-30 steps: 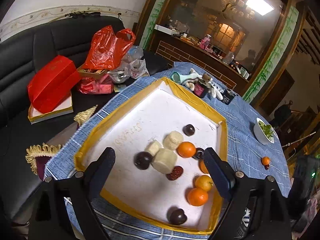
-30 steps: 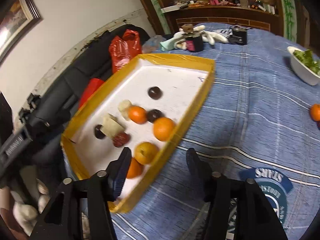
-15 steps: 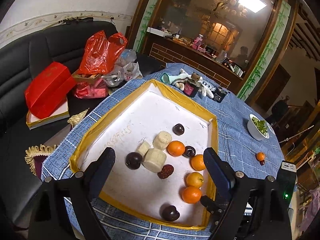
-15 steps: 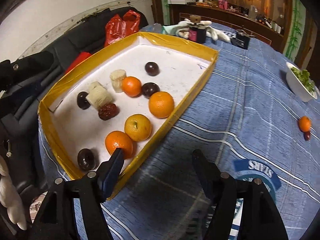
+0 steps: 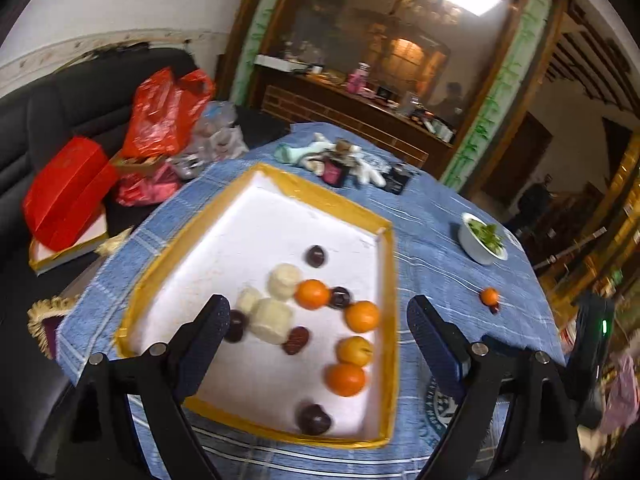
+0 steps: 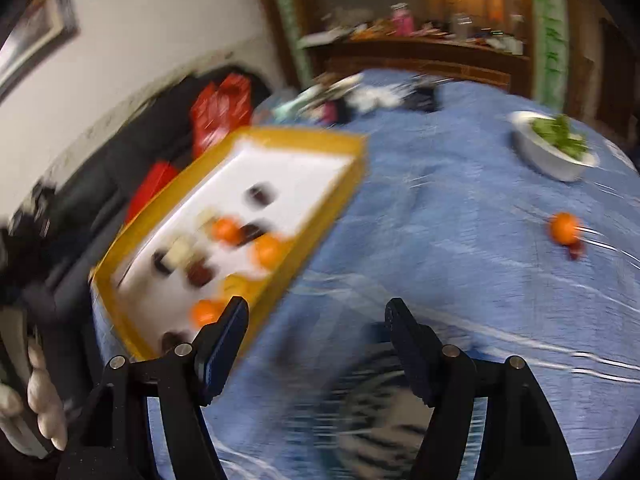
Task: Organize fruits
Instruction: 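Grasp a red date with the right tool while the left tool grasps the last tangerine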
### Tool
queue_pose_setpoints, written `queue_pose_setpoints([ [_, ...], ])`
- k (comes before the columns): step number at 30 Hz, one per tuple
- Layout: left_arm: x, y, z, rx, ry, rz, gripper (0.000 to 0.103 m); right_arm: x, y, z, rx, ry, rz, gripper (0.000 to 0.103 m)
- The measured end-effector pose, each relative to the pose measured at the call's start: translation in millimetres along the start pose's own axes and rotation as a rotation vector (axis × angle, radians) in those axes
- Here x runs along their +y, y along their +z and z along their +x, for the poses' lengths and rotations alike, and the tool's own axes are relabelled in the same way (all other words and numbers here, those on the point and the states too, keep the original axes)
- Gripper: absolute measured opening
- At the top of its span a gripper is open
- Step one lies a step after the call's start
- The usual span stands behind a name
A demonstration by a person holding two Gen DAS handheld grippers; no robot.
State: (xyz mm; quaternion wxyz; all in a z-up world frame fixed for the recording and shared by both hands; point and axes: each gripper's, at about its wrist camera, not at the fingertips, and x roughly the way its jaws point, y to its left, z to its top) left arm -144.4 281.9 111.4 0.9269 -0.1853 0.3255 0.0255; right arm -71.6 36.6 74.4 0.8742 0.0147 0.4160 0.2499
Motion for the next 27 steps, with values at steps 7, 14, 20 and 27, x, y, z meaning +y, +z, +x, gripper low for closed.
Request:
queue_pose_setpoints([
  [7, -40, -15, 31, 0.081, -0.058, 0.092, 0.091, -145, 5, -22, -0.048, -0.177, 0.272, 0.074],
  [14, -66, -22, 51, 0.137, -0.066, 0.134, 0.091, -208, 14, -7, -0.03, -0.253, 0.298, 0.051],
  [20, -90, -22, 66, 0.163, -0.057, 0.178, 0.091, -220, 22, 28, 0.023, -0.282, 0.221, 0.049],
  [27, -128, -16, 98, 0.21, -0.096, 0.221, 0.091, -218, 32, 40, 0.012, -0.221, 0.195, 0.03],
])
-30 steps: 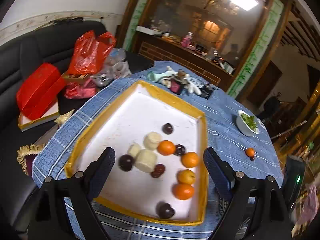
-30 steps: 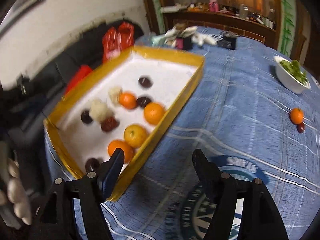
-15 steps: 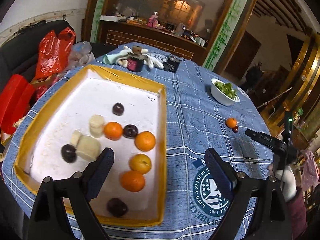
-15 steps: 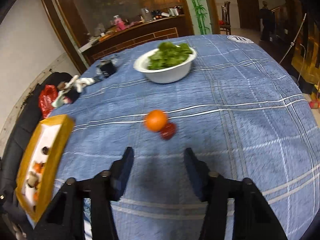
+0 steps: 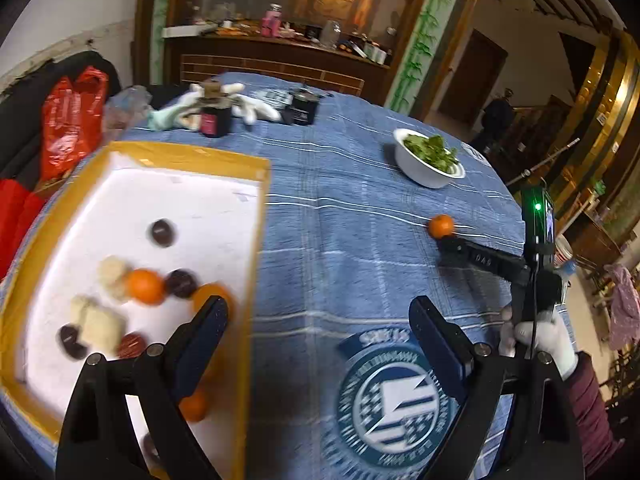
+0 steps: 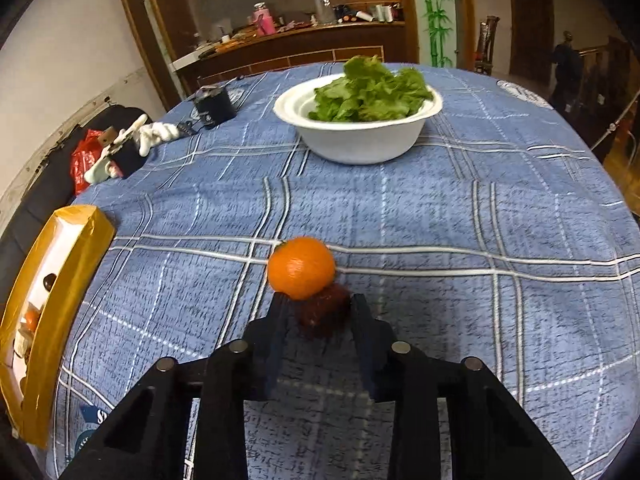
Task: Organize fruits
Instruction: 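Grasp a red date with the right tool while the left tool grasps the last tangerine, then carry the date and tangerine to the tray and release both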
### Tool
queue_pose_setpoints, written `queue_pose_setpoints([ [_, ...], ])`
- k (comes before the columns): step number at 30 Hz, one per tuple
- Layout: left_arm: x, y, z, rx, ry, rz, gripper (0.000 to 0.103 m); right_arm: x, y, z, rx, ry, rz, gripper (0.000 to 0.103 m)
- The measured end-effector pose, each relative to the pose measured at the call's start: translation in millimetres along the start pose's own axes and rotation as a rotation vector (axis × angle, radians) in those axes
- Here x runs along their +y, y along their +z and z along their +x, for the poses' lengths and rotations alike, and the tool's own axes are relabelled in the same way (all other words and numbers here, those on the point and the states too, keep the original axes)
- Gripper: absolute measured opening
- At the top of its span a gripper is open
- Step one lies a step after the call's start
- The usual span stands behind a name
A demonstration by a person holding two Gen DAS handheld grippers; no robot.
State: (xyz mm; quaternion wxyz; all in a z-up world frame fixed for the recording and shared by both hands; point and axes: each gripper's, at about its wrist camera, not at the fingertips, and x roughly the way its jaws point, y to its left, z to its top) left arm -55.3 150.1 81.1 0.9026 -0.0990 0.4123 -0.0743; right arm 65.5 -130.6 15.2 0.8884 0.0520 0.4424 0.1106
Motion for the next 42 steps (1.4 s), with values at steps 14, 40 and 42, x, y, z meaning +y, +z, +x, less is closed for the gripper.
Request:
queue_pose_setpoints([
  [14, -130, 51, 127, 0.055, -0.094, 0.23, 0.091, -62, 1, -35, -0.041, 0.076, 0.263, 0.03],
  [40, -88, 49, 72, 0.01, -0.124, 0.11, 0.035, -79, 4, -42, -0.104, 0.295, 0.367, 0.03],
  [42, -56, 46, 42, -0.037, -0.093, 0.059, 0.035, -74, 3, -41, -0.097, 0.349, 0.373, 0.03],
])
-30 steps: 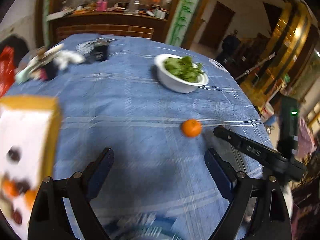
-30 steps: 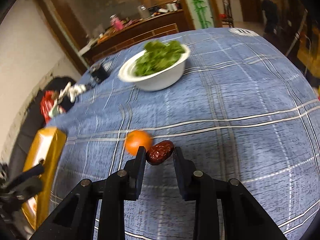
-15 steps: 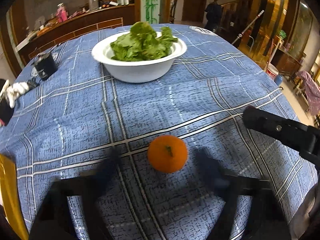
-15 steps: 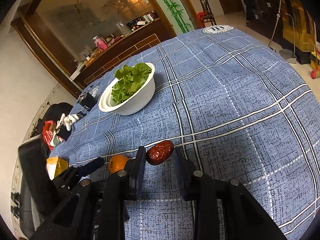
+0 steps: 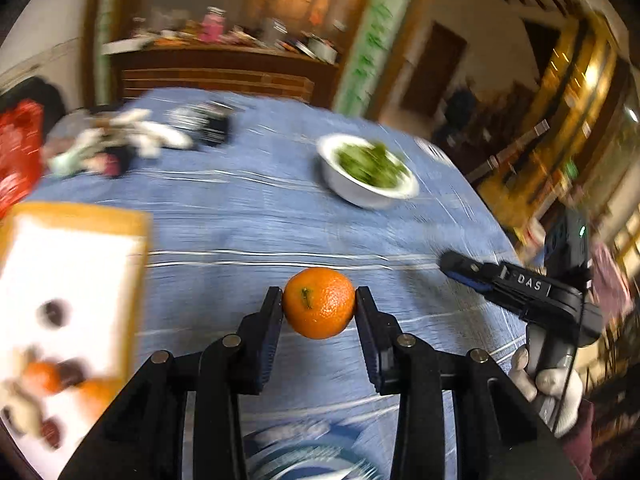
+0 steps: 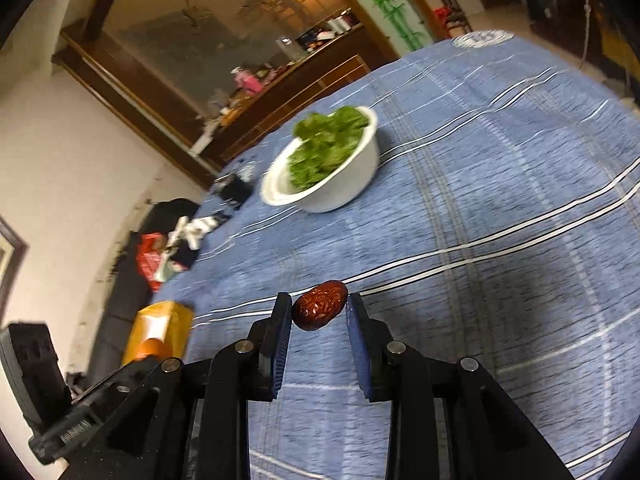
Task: Organize fruits
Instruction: 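Carry the date and tangerine to the tray and release both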
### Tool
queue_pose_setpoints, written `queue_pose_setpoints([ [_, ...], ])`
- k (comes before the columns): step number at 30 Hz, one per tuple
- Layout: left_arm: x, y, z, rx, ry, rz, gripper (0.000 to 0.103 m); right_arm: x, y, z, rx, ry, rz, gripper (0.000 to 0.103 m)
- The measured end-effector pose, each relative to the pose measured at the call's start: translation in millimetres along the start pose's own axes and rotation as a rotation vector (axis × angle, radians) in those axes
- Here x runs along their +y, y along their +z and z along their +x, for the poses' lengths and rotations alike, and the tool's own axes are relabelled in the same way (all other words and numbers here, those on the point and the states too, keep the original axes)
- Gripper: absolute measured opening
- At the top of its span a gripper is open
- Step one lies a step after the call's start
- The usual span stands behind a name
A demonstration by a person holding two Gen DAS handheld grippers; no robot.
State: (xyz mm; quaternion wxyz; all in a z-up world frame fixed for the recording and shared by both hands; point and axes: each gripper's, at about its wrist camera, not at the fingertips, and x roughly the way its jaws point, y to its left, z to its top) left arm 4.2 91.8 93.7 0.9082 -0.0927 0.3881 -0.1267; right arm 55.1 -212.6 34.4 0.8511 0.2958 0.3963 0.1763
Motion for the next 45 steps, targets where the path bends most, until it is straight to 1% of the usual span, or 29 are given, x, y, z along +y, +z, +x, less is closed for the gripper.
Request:
queue_pose_setpoints([
  [2, 35, -7, -33, -0.042, 0.05, -0.062, 0.035, 4, -5, 3, 0.016, 0.035, 0.011, 0.03],
  [3, 49, -10, -41, -0.052, 0.065, -0.088, 0.035, 6, -8, 6, 0.027, 0.047, 0.017, 0.03],
  [5, 88, -23, -67, -0.073, 0.104, -0.165, 0.035, 9, -15, 10, 0.038, 0.035, 0.014, 0.03],
  [8, 132, -39, -89, -0.081, 0.172, -0.239, 0.035, 19, -28, 8, 0.038, -0.015, -0.015, 0.03],
  [10, 161, -50, -103, -0.084, 0.213, -0.288, 0.036, 30, -40, 5, 0.038, -0.028, -0.034, 0.03],
  [13, 188, -62, -115, -0.093, 0.26, -0.329, 0.036, 49, -62, 8, 0.078, -0.001, -0.044, 0.031],
  [16, 205, -71, -121, -0.096, 0.272, -0.354, 0.036, 81, -81, 21, 0.146, 0.041, -0.082, 0.031],
  [21, 216, -84, -123, -0.078, 0.303, -0.35, 0.036, 151, -110, 58, 0.277, 0.147, -0.164, 0.031],
  [24, 216, -93, -119, -0.043, 0.282, -0.332, 0.036, 187, -124, 83, 0.349, 0.2, -0.182, 0.032],
  [26, 211, -98, -116, -0.022, 0.275, -0.306, 0.036, 207, -129, 100, 0.378, 0.209, -0.192, 0.032],
  [29, 204, -103, -115, -0.013, 0.276, -0.262, 0.036, 232, -133, 122, 0.388, 0.19, -0.227, 0.032],
  [31, 202, -104, -116, -0.009, 0.26, -0.254, 0.041, 245, -134, 136, 0.402, 0.179, -0.242, 0.032],
  [33, 203, -105, -118, -0.008, 0.234, -0.26, 0.057, 254, -136, 147, 0.411, 0.168, -0.259, 0.032],
  [36, 209, -104, -124, -0.027, 0.221, -0.278, 0.073, 264, -139, 163, 0.422, 0.162, -0.273, 0.033],
  [37, 211, -103, -126, -0.032, 0.218, -0.287, 0.074, 266, -140, 164, 0.421, 0.156, -0.275, 0.034],
  [38, 212, -103, -127, -0.035, 0.216, -0.295, 0.076, 268, -141, 166, 0.421, 0.148, -0.28, 0.038],
  [40, 217, -103, -132, -0.048, 0.212, -0.314, 0.078, 273, -144, 166, 0.412, 0.132, -0.303, 0.055],
  [41, 218, -103, -134, -0.053, 0.215, -0.319, 0.078, 275, -144, 166, 0.402, 0.126, -0.312, 0.059],
  [42, 219, -103, -135, -0.057, 0.218, -0.324, 0.078, 276, -145, 165, 0.392, 0.122, -0.32, 0.061],
  [45, 222, -102, -140, -0.071, 0.223, -0.343, 0.078, 277, -143, 157, 0.375, 0.121, -0.324, 0.061],
])
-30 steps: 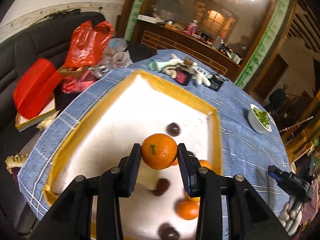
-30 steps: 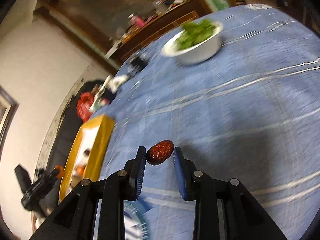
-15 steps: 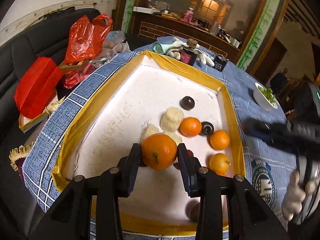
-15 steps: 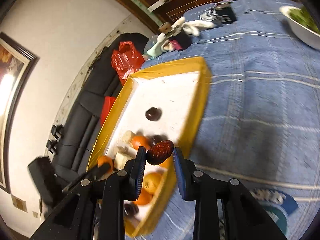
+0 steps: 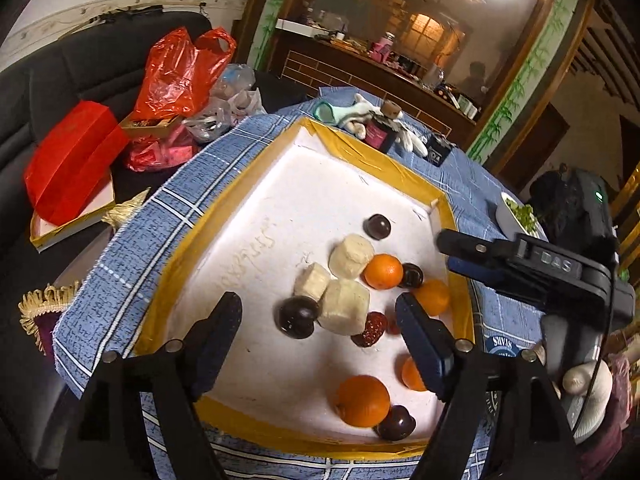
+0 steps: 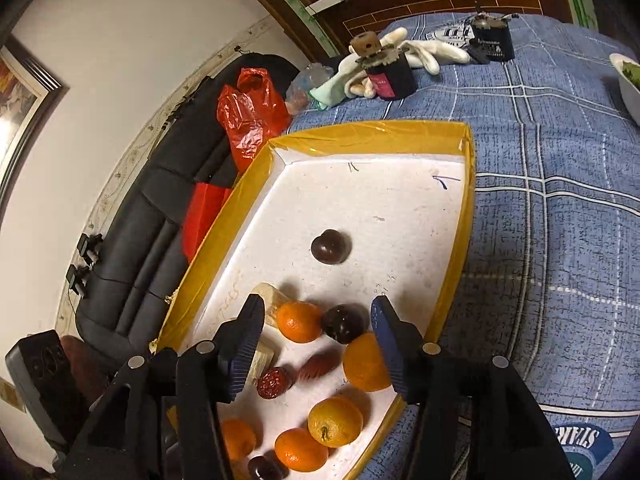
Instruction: Organize fruits
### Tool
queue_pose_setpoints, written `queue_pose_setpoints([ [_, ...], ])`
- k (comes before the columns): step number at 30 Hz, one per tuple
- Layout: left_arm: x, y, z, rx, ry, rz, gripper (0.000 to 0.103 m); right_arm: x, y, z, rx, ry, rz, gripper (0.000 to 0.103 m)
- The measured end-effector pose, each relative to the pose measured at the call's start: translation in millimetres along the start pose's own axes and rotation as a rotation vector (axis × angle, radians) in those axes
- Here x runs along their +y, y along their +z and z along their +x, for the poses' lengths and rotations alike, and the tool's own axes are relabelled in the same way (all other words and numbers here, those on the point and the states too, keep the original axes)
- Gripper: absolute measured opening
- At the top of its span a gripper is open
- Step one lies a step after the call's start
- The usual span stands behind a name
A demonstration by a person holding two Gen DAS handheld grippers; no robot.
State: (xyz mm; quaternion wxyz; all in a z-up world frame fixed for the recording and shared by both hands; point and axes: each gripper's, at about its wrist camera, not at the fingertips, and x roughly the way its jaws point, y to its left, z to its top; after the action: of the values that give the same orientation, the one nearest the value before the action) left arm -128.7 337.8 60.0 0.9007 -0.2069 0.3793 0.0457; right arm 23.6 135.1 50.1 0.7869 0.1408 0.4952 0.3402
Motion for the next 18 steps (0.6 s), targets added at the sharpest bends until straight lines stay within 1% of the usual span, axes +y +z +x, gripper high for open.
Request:
queue_pose_setpoints([
  [4, -2, 2, -8, -0.026, 0.008, -0.01, 0.079, 1, -8, -28, -0.058, -0.01, -0.011, 0.061],
  [7, -10, 2, -15, -0.05, 0.022, 0.009, 0.081, 2, -22, -51, -0.099, -0.025, -0.034, 0.063],
  [11, -35, -2, -24, -0.091, 0.057, 0.076, 0.083, 4, -49, -78, -0.153, -0.096, -0.093, 0.065],
  [13, -50, -5, -28, -0.115, 0.084, 0.119, 0.087, 5, -65, -89, -0.18, -0.142, -0.125, 0.068],
  [15, -63, -8, -31, -0.133, 0.118, 0.149, 0.096, 3, -80, -98, -0.206, -0.191, -0.143, 0.07],
  [18, -80, -13, -33, -0.135, 0.145, 0.181, 0.098, -5, -102, -112, -0.248, -0.272, -0.146, 0.073],
])
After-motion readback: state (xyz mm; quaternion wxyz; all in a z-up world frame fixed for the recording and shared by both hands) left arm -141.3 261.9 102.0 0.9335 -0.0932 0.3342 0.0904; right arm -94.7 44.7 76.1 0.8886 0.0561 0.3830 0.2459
